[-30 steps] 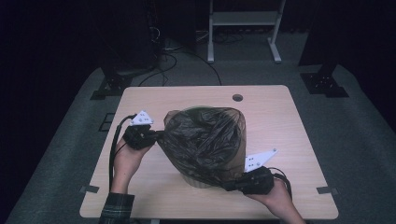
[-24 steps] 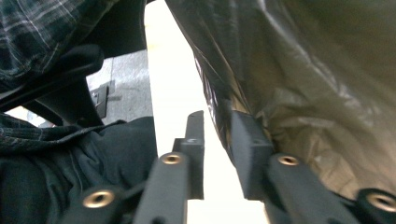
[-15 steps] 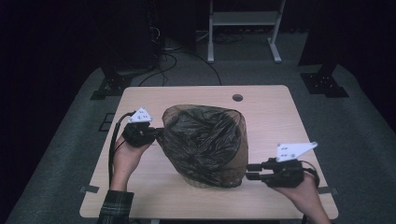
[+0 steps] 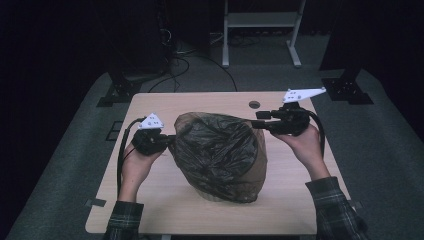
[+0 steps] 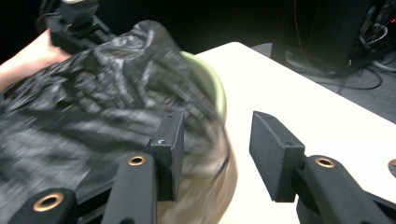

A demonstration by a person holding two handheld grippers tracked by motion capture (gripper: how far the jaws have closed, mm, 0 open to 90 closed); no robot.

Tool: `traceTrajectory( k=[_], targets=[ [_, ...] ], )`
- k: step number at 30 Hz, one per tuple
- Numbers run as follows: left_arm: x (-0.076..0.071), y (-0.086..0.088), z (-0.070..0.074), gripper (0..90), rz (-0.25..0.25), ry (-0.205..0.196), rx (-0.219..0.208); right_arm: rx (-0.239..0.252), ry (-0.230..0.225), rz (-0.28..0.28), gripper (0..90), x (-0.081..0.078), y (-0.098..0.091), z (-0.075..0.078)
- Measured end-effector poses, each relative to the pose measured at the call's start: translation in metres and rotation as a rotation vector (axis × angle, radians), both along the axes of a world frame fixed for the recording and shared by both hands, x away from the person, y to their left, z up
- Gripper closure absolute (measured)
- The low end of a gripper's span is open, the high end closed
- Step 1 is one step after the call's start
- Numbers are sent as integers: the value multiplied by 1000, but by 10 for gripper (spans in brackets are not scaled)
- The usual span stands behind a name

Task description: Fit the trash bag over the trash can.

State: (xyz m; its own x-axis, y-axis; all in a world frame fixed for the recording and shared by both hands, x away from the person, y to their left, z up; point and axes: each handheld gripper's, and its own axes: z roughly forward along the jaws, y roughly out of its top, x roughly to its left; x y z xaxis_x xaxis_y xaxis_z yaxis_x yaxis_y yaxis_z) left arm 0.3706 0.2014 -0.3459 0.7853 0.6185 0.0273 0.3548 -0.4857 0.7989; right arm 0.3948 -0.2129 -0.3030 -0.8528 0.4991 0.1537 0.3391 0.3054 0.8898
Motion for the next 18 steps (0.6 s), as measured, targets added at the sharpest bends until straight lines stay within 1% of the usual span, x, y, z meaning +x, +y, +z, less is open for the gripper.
traceTrajectory(
  k=[1,2,3,4,6,7,8,9,10,11,12,13,16,17,18],
  targets=[
    [0,0,0,896,-3,-1,-2,3,8,14,697,3,3,-2],
    [0,0,0,896,-3,-1,-2,3,8,14,697,3,3,-2],
    [1,0,1,896,-4,-2,-2,-2,12,33,844,5,6,-4],
    [1,0,1,896,-4,-2,-2,-2,11,41,900,6,7,-5],
    [1,0,1,897,-2,-4,-10,1,5,34,900,6,7,-6],
    [2,1,1,896,-2,-5,-8,-8,3,5,900,7,6,-6],
    [2,1,1,896,-2,-5,-8,-8,3,5,900,7,6,-6],
    [3,1,2,896,1,-5,-7,-7,-2,-15,900,8,4,-6],
    [5,1,1,897,7,-4,-13,-16,-16,-86,900,9,-3,-8],
    [6,1,1,897,8,-2,-13,-21,-21,-117,900,10,-7,-10],
    [8,2,0,896,8,0,-11,-23,-20,-134,900,11,-9,-11],
    [10,1,-1,896,13,3,-14,-29,-21,-169,900,13,-14,-15],
    [17,1,-6,897,23,11,-13,-37,13,-220,900,19,-24,-27],
    [19,0,-8,897,27,18,-12,-45,19,-233,900,21,-26,-32],
    [19,0,-8,897,27,18,-12,-45,19,-233,900,21,-26,-32]
  ],
)
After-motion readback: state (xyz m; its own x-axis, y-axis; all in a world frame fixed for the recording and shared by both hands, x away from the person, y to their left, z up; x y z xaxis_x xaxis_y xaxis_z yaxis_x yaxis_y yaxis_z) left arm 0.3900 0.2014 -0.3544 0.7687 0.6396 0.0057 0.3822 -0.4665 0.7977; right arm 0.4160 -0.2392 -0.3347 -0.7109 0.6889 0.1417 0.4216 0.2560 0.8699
